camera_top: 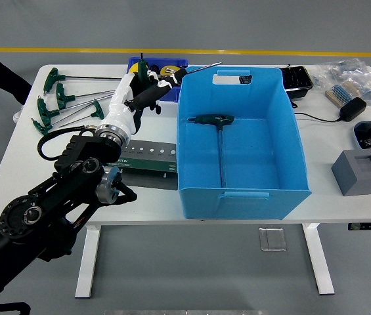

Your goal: Lift tool from toolbox,place it in box,lift tool from toolbox,place it in box

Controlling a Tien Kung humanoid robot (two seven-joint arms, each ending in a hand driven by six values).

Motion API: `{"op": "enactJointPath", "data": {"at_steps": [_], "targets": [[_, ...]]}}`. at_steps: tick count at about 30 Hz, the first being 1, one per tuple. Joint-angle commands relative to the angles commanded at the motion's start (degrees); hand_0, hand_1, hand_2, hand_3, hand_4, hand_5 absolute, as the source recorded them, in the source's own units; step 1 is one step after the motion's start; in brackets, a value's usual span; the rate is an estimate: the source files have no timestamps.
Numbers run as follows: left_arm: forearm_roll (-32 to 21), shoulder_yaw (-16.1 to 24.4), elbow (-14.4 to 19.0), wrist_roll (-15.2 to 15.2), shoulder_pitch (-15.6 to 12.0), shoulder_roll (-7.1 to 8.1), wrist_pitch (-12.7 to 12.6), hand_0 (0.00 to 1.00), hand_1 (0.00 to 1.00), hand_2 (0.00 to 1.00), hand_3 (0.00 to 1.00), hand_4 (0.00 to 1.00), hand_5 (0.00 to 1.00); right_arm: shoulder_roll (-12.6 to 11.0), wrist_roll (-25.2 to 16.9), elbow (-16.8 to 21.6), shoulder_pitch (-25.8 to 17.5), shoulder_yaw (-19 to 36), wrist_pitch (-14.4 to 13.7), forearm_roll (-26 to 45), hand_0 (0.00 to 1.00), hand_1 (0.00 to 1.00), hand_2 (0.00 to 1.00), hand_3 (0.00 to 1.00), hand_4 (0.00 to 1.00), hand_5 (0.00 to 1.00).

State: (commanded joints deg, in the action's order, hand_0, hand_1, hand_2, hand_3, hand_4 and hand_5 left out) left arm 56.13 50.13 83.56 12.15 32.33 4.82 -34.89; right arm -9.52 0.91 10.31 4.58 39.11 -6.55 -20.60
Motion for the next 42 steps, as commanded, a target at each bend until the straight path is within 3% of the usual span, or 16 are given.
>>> {"op": "enactJointPath", "data": {"at_steps": [6,16,19,25,31,36,41,42], "targets": [[11.56,-3.35,-1.62,-0.87,2.33,0.51,2.38,0.026,0.002,0.002,0.084,0.798,0.442,-0.11,0.01,0.00,0.00,-0.26,0.02,-0.01,0.634,0.612,0.740,0.782,0.998,0.960],[23.51,-6.45,-3.68,-3.80,5.09,1.19,4.97,0.030,0.002,0.002,0.084,0.792,0.432,-0.25,-0.17,0.00,0.07,-0.57,0.03,0.28,0.635,0.612,0.740,0.782,0.998,0.959],[28.12,-8.04,-6.36,-4.53,6.85,0.94,5.88,0.026,0.002,0.002,0.080,0.792,0.429,-0.34,-0.15,0.00,0.18,-0.71,0.05,0.30,0.636,0.612,0.740,0.782,0.998,0.959],[39.86,-11.58,-15.49,-5.76,10.94,-0.44,8.92,0.031,0.002,0.002,0.079,0.789,0.422,-0.61,-0.09,0.00,0.56,-1.00,0.14,0.21,0.636,0.612,0.740,0.782,0.998,0.959],[51.60,-18.63,-23.81,-5.77,15.28,-1.68,19.52,0.035,0.002,0.002,0.082,0.781,0.406,-0.88,0.00,0.00,0.87,-0.72,0.19,-0.65,0.635,0.612,0.739,0.782,0.998,0.959],[55.17,-23.68,-28.86,-4.63,18.08,-3.58,29.78,0.037,0.002,0.002,0.083,0.778,0.393,-1.15,-0.02,0.00,1.18,-1.02,0.22,-0.88,0.635,0.610,0.739,0.782,0.998,0.959],[56.49,-24.94,-30.56,-3.84,19.87,-4.82,33.18,0.037,0.002,0.002,0.083,0.778,0.393,-1.31,-0.08,0.00,1.24,-0.96,0.16,-1.06,0.635,0.610,0.739,0.782,0.998,0.959],[56.54,-24.68,-30.80,-3.20,20.25,-4.82,34.83,0.103,0.005,0.069,0.164,0.774,0.377,-1.33,-0.09,0.00,1.25,-0.88,0.14,-1.15,0.635,0.608,0.739,0.781,0.998,0.959]]}}
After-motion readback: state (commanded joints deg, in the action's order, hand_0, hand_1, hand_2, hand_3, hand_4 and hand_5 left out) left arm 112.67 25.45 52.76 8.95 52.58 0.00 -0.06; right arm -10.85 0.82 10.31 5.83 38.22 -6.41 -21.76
